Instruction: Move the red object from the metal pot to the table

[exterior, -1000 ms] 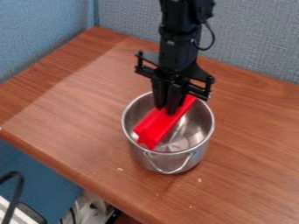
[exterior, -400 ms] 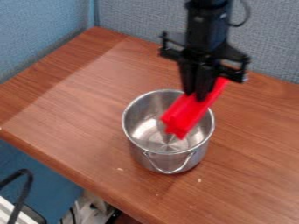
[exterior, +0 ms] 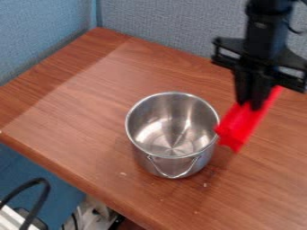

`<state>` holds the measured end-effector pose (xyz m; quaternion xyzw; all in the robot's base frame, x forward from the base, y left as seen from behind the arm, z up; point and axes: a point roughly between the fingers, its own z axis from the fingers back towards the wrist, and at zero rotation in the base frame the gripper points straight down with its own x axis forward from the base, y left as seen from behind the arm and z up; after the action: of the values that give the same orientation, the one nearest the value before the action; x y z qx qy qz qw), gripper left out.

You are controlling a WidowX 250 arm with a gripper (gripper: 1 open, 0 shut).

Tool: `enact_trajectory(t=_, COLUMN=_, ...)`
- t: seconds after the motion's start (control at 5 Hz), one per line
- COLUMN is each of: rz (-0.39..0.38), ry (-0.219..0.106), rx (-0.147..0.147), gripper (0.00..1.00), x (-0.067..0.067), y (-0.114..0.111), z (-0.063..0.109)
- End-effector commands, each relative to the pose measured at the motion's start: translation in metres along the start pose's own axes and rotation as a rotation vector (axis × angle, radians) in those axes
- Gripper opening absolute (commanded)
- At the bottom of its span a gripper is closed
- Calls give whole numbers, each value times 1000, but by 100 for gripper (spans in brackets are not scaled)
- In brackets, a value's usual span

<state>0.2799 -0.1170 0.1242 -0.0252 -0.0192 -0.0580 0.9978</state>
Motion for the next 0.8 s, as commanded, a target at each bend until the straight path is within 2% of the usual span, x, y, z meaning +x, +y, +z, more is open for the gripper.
enact_trajectory(t=0.0, rz=3, ry=-122, rx=-35, gripper=0, x=17, y=-13, z=0)
enact_trajectory(t=0.4, rz=0, ry=-165, rx=23, gripper=0, x=5, y=-7, z=-15)
enact_trajectory(t=0.6, rz=38, ry=-198, rx=6, gripper=0, x=6, y=-1, z=-12)
